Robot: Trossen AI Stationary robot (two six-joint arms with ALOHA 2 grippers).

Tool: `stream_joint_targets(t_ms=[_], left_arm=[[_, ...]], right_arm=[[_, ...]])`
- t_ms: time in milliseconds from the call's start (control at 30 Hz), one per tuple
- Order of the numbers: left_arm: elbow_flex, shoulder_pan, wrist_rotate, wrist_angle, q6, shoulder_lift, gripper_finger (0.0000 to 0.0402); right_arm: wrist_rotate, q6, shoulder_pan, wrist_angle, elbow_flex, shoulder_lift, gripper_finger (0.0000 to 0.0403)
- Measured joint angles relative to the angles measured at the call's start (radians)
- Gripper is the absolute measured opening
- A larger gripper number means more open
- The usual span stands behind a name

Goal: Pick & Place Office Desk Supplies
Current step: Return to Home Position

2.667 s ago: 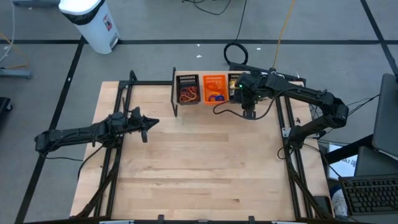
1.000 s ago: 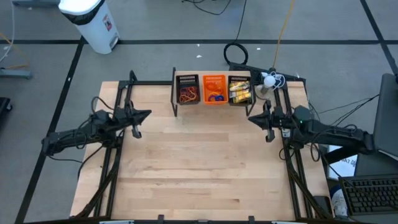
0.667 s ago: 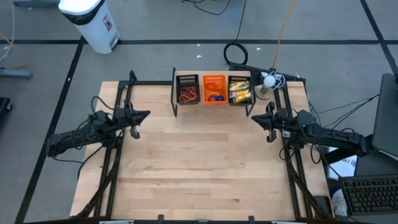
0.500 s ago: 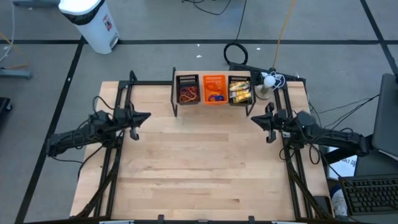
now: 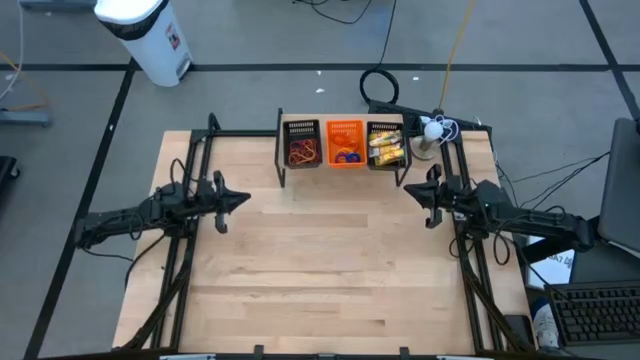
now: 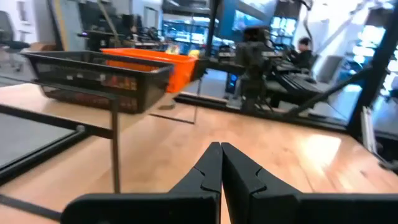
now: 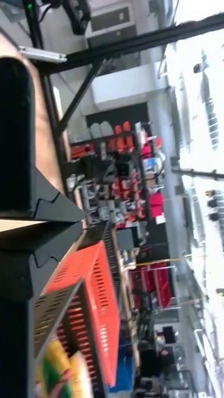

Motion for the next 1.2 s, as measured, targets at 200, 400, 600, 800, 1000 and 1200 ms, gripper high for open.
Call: stream_joint_targets(t_ms=[200,400,600,800,1000,1200], left_arm=[[0.000,-0.041,-0.002,-0.002,0.024,0.004,0.0002],[0.000,-0.062,-0.031,-0.004,-0.020,0.086,0.0001],[0.000,-0.070,-0.091,0.020,-0.019,0.153,0.0001],[-0.002,-0.070,-0.079,0.099,-0.017,0.165,0.0001],[-0.002,-0.114,-0.100,0.047,-0.026,0.162,0.0001],[-0.002,-0.197,-0.192,0.080,0.013,0.162,0.0001]], right_arm=[[-0.012,-0.018,0.001,-0.059,-0.014,-0.001,0.0000],[-0.027,-0.021,0.006,-0.089,-0.014,0.000,0.0000],[-0.025,-0.065,0.047,-0.087,-0.015,0.000,0.0000],[-0.030,-0.060,0.047,-0.046,-0.016,-0.001,0.0000],[-0.116,0.003,0.047,-0.054,-0.016,-0.039,0.0000],[-0.100,0.035,0.047,-0.064,-0.016,-0.086,0.0000]])
